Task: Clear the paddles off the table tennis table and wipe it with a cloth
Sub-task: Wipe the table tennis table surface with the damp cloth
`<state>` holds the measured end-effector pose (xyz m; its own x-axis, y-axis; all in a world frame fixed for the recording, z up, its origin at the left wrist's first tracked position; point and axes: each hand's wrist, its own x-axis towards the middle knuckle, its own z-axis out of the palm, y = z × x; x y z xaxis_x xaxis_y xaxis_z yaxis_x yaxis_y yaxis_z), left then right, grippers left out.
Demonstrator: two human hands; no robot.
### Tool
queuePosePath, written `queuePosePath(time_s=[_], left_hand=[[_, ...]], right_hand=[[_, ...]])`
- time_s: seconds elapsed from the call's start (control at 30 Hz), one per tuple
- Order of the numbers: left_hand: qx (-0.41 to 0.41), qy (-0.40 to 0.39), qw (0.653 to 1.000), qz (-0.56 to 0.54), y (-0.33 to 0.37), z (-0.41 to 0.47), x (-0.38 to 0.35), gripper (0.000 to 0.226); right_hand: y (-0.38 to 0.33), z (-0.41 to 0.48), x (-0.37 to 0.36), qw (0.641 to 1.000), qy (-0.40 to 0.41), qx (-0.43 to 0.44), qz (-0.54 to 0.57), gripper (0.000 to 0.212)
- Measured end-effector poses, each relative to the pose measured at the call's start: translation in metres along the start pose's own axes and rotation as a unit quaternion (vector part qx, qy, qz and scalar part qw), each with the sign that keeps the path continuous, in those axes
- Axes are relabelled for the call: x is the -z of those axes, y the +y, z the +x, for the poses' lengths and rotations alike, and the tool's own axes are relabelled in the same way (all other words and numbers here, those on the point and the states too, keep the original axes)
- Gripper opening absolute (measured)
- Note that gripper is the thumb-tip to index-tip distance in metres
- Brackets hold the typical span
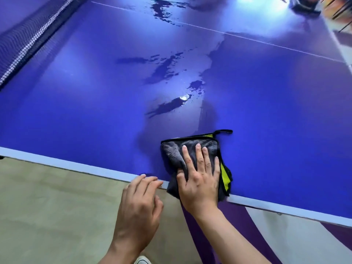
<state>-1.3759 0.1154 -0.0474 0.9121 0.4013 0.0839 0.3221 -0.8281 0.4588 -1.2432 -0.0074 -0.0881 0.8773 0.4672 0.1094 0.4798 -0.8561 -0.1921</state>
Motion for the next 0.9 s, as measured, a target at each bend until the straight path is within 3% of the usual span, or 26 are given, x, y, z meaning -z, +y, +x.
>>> queuePosePath(time_s=[0.5,0.9], left_hand=[[0.017,-0.025,0.999,0.031,-0.045,0.147,0.023,0.048],[0.037,0.012,0.994,0.105,-0.106,0.372,0.003,0.059]], right_hand=[[0.011,0.208,-0.016,0.993,-0.033,-0.109,0.006,0.072],[0.07,0.489,-0.04,0.99,-0.024,-0.139,0.009,0.066]])
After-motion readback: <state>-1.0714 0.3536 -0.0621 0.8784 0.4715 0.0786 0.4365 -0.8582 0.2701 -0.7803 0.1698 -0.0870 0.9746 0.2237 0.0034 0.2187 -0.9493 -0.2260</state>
